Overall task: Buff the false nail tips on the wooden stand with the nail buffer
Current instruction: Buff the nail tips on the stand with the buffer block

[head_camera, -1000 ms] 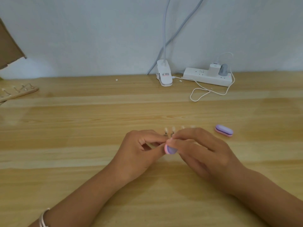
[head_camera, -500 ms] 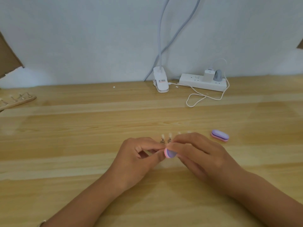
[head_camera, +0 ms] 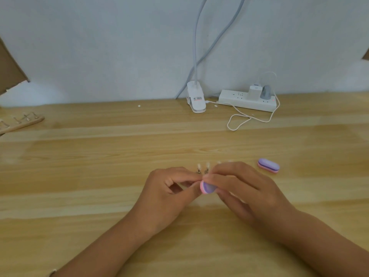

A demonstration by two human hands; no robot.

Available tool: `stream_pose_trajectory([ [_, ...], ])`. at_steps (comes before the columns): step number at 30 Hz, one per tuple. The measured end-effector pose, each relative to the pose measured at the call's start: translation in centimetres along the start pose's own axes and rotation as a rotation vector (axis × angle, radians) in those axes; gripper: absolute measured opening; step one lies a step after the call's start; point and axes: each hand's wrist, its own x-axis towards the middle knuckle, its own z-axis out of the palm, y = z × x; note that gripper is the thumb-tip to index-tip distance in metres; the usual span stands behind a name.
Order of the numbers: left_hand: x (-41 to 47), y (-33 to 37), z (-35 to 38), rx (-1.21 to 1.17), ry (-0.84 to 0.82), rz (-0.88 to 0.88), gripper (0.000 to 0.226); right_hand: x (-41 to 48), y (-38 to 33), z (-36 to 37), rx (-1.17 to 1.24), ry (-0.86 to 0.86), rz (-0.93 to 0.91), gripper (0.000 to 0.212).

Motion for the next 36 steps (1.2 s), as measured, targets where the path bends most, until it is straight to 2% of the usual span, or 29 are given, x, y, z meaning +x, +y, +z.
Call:
stream_pose_trajectory([
  [3, 0.0, 0.1, -0.1, -0.06, -0.015, -0.041, 0.012, -0.1, -0.4, 0.4, -0.007, 0.002, -0.075, 0.024],
  [7, -0.1, 0.1, -0.1, -0.13, -0.012, -0.107, 0.013, 0.1, 0.9, -0.4, -0.099, 0.031, 0.007, 0.022],
  [11, -0.1, 0.1, -0.1, -0.153, -0.039, -0.14, 0.019, -0.4, 0.3, 0.5, -0.044, 0.037, -0.017, 0.025],
  [16, -0.1, 0.1, -0.1, -0.181, -0.063, -0.169, 0.015, 0.0, 0.9, -0.2, -0.092, 0.048, -0.002, 0.02],
  [22, 0.0, 0.1, -0.2, -0.164, -0.068, -0.16, 0.016, -0.4, 0.6, 0.4, -0.041, 0.032, -0.059, 0.028],
  [27, 0.0, 0.0, -0.1, -0.189, -0.067, -0.161, 0.015, -0.4, 1.5, -0.2, -0.056, 0.071, 0.057, 0.026],
  [32, 0.0, 0.0, 0.0, -0.131, -0.072, -0.11, 0.016, -0.1, 0.3, 0.3, -0.087, 0.032, -0.047, 0.029],
  [36, 0.0, -0.1, 0.0, -0.143, -0.062, -0.142, 0.017, 0.0, 1.4, -0.3, -0.105, 0.057, 0.043, 0.027],
])
